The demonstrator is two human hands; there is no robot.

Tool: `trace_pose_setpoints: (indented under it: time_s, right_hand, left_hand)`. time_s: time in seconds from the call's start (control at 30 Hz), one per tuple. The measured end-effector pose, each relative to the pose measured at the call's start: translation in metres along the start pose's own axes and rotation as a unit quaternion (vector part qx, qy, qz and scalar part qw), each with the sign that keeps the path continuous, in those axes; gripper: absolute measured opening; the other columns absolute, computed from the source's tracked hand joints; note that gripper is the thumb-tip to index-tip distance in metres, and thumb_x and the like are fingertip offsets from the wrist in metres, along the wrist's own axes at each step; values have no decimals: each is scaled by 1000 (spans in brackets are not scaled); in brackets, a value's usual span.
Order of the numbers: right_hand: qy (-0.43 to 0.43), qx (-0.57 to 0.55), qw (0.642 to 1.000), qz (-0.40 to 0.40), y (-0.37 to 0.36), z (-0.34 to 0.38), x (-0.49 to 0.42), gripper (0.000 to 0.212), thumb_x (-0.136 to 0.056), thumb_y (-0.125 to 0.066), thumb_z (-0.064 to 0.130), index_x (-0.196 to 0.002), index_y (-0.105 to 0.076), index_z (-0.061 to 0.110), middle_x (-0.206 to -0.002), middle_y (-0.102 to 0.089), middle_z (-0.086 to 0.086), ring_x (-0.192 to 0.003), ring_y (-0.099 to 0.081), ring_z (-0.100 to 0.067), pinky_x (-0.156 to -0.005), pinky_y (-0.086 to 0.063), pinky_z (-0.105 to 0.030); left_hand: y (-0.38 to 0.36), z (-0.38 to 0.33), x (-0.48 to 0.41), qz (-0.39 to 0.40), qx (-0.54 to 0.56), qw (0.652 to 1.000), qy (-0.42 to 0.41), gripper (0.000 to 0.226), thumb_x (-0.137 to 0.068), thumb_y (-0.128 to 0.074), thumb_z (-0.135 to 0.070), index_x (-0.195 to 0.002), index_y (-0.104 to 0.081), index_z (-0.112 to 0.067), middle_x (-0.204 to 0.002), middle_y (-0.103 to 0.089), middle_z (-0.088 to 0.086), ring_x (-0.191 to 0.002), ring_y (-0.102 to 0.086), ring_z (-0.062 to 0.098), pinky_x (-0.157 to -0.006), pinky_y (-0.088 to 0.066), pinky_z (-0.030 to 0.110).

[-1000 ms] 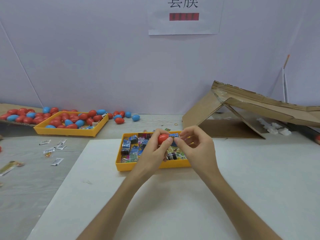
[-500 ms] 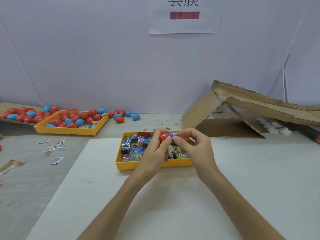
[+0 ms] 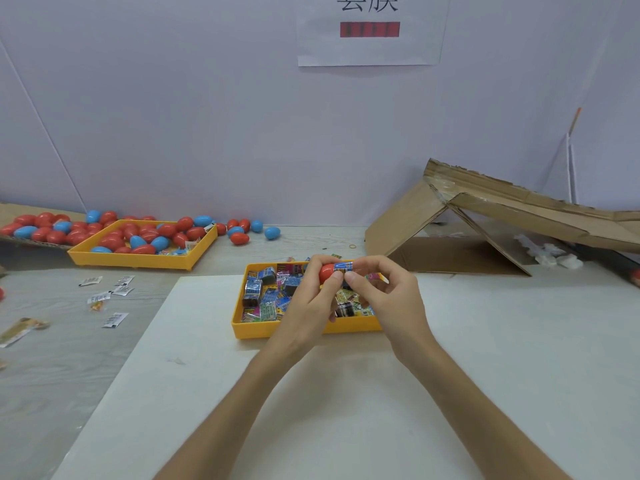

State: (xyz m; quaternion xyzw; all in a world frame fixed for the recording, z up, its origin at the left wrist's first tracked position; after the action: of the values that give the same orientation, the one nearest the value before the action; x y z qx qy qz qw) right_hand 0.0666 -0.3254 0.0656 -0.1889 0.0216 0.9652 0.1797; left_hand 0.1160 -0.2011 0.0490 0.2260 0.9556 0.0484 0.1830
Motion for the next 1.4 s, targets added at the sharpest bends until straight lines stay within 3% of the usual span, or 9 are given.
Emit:
trace_pose_setpoints:
  time_s: [0.27,0.37,0.47,0.63,0.77,1.0,1.17,1.4]
  right_hand:
    - [-17,10,1000,-7,2,0,0,7,-91,-72,12,-87,-74,18,-68,-67,18,-59,-60,1,-55,-45,-13]
    - [-28,7,1000,2,1,-3,0,4,-92,-70,13,-92,-74,11,-65,-66,15,-56,-54,-1,-55,-44,-15]
    - [-49,-8,999,12,0,-8,-1,11,-94,-68,13,-97,-74,6,-60,-61,15,-55,-45,-7,-55,-41,-18]
    - [-107,-67,991,38,-2,-18,-1,18,-96,-64,16,-105,-74,5,-59,-53,9,-60,-42,-12,-60,-40,-24]
    - [-144,-121,980,65,-6,-22,-1,17,-96,-63,17,-103,-75,7,-71,-49,-1,-59,-44,-8,-61,-40,-24]
    - [-60,-5,998,25,-1,-11,-1,14,-92,-70,14,-104,-75,8,-65,-63,18,-58,-55,0,-57,-44,-17]
    - [-87,-30,995,33,-1,-14,-1,15,-95,-66,13,-105,-75,6,-61,-60,16,-57,-48,-3,-60,-41,-21]
    - [-81,-15,996,25,-1,-12,1,16,-93,-68,14,-105,-76,6,-65,-64,17,-57,-53,1,-57,-42,-17]
  left_hand:
    - [-4,-2,1,21,15,1000,1,25,-96,-42,-42,-116,-52,-32,-67,-47,-11,-57,-43,9,-57,-45,28]
    - [-5,-4,0,34,49,998,8,24,-100,-37,-36,-107,-58,-44,-75,-44,6,-59,-40,14,-55,-42,26]
    - [-5,-6,1,39,41,998,7,43,-109,-32,-20,-103,-60,-52,-79,-44,10,-59,-40,14,-54,-42,25]
    - [-5,-7,2,37,24,999,-3,27,-102,-36,-34,-111,-57,-48,-68,-45,-3,-61,-43,12,-55,-43,25]
    - [-5,-8,2,37,15,999,-14,25,-101,-37,-35,-114,-56,-44,-66,-49,-12,-60,-45,10,-54,-43,24]
    - [0,-6,1,21,-1,1000,-9,25,-110,-37,-21,-123,-54,-35,-69,-49,-12,-58,-45,7,-54,-43,20]
    - [-3,-6,1,32,-13,999,-17,29,-111,-36,-23,-132,-51,-36,-76,-45,5,-62,-43,11,-56,-43,24]
    - [-4,-1,0,36,-11,999,-15,31,-110,-39,-29,-135,-46,-45,-83,-48,-1,-61,-47,3,-58,-47,21]
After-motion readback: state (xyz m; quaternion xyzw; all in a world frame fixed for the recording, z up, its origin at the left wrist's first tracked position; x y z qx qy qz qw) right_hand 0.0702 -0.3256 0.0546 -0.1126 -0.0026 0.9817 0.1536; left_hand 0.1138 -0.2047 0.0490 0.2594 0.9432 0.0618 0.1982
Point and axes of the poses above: each hand's wrist, its own x-axis away from the middle knuckle, its own y-axis out of the back of the hand, z = x × y, the point moved 8 cm from there along -x, towards the middle knuckle
